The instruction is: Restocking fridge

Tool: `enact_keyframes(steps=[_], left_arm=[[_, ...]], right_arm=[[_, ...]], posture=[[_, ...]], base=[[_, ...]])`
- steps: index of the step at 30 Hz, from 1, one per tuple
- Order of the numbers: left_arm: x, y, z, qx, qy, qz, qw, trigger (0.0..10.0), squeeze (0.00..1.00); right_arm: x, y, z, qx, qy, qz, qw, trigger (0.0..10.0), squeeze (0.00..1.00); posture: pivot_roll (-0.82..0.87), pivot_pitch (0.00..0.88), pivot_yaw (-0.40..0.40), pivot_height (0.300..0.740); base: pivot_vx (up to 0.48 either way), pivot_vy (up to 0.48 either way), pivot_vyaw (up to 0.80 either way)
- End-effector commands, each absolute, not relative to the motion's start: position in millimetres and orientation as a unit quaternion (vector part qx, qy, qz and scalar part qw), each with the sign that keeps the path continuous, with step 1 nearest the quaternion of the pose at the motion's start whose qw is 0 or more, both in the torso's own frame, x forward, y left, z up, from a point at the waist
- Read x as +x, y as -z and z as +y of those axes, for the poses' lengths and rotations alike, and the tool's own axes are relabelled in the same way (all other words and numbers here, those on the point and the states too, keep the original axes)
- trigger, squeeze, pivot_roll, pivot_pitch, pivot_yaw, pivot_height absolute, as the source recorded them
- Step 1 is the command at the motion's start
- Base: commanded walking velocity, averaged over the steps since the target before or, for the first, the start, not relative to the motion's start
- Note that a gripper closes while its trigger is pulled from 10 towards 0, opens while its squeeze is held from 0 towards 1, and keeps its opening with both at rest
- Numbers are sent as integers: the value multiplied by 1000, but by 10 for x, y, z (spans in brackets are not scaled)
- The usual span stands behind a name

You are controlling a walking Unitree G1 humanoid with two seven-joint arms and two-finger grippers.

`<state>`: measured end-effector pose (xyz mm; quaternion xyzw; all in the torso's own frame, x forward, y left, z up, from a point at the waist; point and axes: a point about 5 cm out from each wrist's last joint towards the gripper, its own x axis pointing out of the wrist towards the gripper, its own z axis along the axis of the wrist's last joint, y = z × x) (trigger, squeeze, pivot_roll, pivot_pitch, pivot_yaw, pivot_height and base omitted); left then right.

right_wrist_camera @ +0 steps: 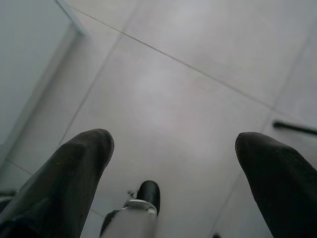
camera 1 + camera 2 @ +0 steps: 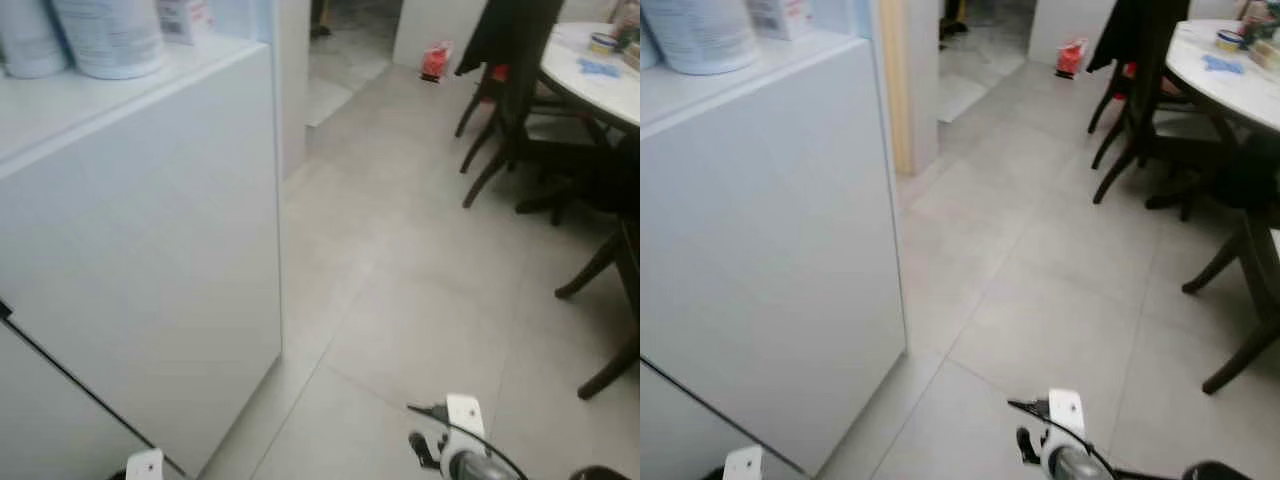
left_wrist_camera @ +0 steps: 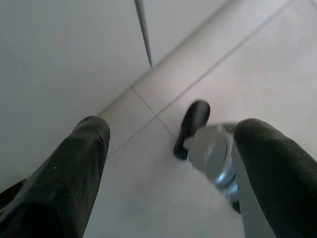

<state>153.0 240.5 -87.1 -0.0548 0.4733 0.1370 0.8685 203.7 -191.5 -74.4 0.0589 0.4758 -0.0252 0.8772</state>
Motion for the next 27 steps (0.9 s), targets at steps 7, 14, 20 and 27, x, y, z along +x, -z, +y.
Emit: enact_keyframes(steps=[7, 14, 20, 27], left_arm=[[1472, 905, 2371, -56, -135, 487, 861, 10000, 0], [1480, 902, 2377, -56, -139, 486, 861, 10000, 0], [1478, 902, 2379, -56, -141, 488, 860, 10000, 0], [1478, 904, 2376, -56, -142, 489, 859, 10000, 0]], right_arm=[[2027, 745, -1954, 56, 26, 483, 873, 10000, 0], [2036, 740, -1960, 48, 28, 485, 873, 10000, 0], [2036, 741, -1956, 50, 25, 488, 871, 10000, 0], [2036, 740, -1956, 51, 24, 488, 871, 10000, 0]], posture=[[33, 0, -53, 740], [31, 0, -52, 740], [32, 0, -55, 740], [33, 0, -56, 740]], base=[[0, 0, 794], [0, 0, 797], [0, 0, 800], [0, 0, 800]])
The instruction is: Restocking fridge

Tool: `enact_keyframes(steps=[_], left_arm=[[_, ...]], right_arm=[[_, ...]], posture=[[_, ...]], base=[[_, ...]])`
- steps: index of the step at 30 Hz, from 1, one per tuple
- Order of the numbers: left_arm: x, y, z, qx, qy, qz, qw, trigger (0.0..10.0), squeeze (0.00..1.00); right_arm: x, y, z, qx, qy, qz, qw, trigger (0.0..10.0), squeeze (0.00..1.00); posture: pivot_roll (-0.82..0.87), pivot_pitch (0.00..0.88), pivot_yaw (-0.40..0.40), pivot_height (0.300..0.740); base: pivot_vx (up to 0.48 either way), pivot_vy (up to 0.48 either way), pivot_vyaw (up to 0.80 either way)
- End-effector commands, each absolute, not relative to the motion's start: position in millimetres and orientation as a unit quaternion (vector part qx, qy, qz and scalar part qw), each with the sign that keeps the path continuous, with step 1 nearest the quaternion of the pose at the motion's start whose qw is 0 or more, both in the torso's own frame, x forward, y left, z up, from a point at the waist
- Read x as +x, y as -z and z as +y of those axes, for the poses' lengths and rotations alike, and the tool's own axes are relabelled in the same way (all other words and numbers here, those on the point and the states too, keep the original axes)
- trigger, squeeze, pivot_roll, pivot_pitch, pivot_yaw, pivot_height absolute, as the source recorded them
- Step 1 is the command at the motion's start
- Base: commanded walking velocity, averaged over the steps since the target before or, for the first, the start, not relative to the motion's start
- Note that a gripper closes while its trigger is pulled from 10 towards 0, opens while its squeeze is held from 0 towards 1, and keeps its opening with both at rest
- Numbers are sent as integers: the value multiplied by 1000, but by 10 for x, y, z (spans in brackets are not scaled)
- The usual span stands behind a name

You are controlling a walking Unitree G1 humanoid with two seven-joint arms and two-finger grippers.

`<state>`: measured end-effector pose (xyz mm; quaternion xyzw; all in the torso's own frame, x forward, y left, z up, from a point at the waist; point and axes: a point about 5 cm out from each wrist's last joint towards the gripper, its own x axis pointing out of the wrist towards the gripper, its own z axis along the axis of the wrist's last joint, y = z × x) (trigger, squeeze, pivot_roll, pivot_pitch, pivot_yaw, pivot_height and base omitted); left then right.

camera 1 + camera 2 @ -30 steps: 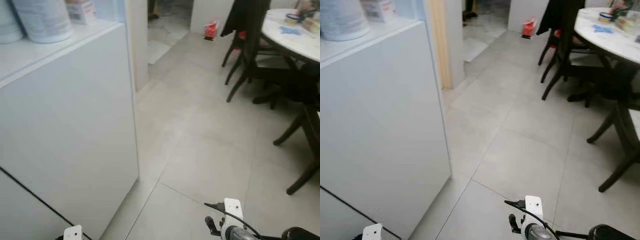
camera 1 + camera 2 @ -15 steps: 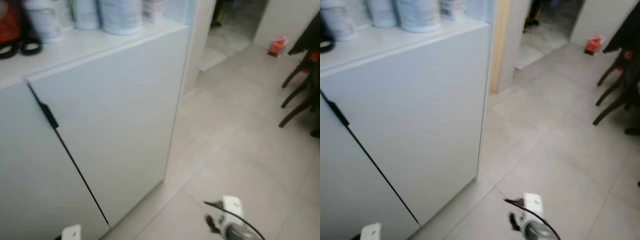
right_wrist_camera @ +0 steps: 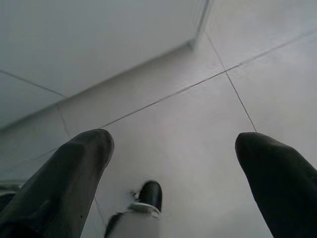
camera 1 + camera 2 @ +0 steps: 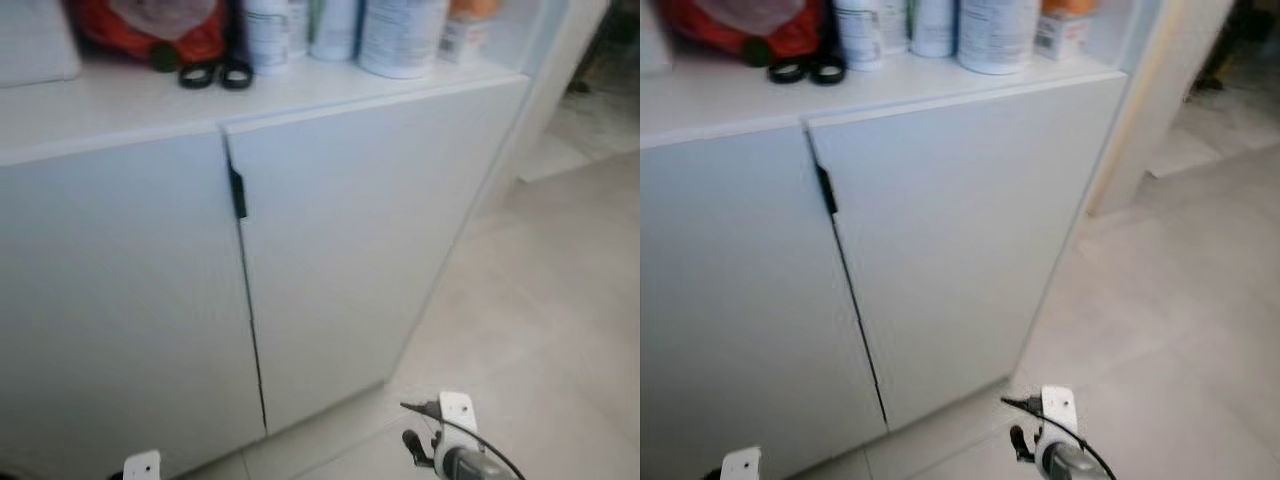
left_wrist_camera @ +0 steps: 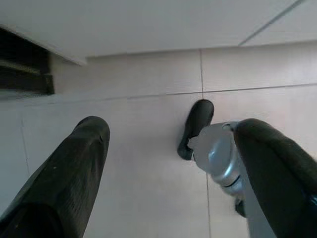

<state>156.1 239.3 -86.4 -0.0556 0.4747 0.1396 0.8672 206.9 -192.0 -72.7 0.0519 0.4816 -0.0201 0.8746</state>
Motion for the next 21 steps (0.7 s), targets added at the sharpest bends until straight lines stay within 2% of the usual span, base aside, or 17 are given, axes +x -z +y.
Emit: enact_keyframes(steps=[1, 21], left_arm=[[1478, 903, 2377, -56, -142, 488, 859, 10000, 0], [1481, 900, 2380, -57, -145, 485, 860, 10000, 0]], right_arm=[[2036, 740, -1956, 51, 25, 488, 871, 10000, 0], [2036, 741, -1956, 51, 24, 489, 871, 10000, 0]], posture=[[33, 0, -55, 740], [35, 0, -57, 740]], base=[[0, 0, 800], [0, 0, 800]])
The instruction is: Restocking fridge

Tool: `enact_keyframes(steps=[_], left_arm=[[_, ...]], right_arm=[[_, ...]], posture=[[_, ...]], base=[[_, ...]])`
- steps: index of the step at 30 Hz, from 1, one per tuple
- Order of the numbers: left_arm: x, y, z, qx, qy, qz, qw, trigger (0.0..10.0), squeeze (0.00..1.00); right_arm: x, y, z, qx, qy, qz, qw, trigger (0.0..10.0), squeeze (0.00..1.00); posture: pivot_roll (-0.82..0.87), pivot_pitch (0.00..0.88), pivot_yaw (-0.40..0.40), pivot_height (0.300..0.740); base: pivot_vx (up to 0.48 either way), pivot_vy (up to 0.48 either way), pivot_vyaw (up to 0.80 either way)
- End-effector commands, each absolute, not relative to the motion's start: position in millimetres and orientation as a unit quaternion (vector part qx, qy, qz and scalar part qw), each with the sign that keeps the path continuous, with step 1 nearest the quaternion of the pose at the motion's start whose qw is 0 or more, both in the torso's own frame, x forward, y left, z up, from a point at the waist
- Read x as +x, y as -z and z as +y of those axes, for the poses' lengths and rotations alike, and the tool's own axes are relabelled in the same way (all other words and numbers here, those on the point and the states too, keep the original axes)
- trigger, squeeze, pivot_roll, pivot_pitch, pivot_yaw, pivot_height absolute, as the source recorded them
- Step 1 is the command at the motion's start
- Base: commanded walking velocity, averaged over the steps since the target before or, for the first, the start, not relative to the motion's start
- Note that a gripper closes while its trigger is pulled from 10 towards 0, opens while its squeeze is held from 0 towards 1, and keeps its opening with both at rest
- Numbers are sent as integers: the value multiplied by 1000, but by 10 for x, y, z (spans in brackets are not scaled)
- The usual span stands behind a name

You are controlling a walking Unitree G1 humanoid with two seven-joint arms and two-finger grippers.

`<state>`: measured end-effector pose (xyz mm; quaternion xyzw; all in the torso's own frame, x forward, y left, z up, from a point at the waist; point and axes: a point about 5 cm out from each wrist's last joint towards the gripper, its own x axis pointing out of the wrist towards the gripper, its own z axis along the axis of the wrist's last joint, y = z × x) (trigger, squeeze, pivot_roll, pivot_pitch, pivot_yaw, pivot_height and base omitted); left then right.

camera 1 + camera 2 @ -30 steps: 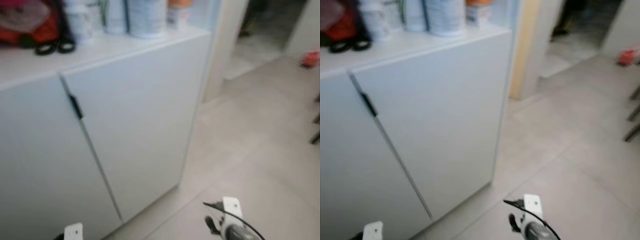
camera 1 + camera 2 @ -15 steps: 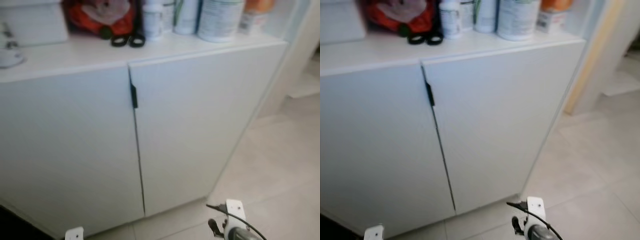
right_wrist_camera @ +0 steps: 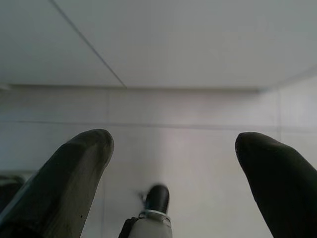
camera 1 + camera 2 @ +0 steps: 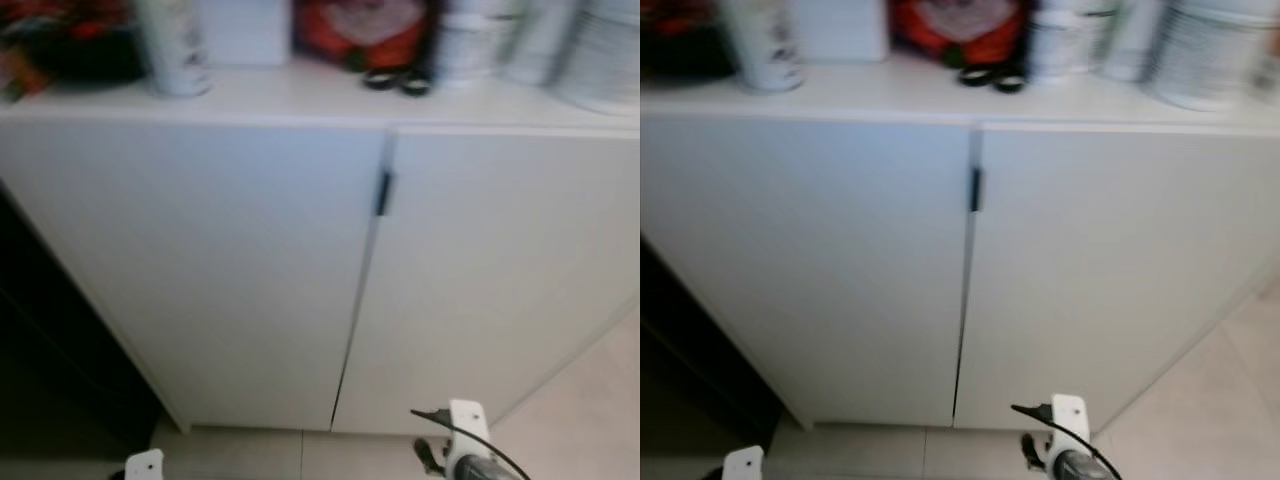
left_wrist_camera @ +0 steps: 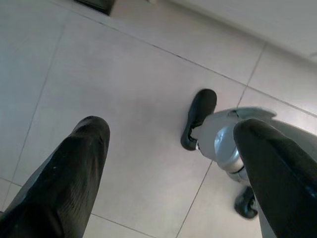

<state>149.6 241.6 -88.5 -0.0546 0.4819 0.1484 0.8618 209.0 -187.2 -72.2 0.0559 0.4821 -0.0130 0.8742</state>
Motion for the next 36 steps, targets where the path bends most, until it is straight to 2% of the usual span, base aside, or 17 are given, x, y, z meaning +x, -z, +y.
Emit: enact_keyframes(steps=[1, 9, 17, 36], left_arm=[[1481, 900, 2380, -57, -145, 485, 860, 10000, 0], [1480, 901, 2384, -42, -136, 492, 859, 10000, 0], [1474, 906, 2380, -47, -136, 495, 857, 10000, 0], [1457, 911, 2386, -36, -128, 502, 855, 10000, 0]], right_arm=[[2036, 741, -1956, 51, 24, 489, 871, 10000, 0], [2032, 743, -1957, 52, 25, 491, 870, 10000, 0], [2028, 746, -1964, 58, 41, 490, 869, 10000, 0], [2010, 756, -1959, 64, 49, 488, 869, 10000, 0]], posture=[[35, 0, -57, 740], [36, 0, -57, 740], [37, 0, -56, 740], [38, 0, -47, 740]], base=[[0, 0, 800], [0, 0, 773], [0, 0, 0], [0, 423, 0]])
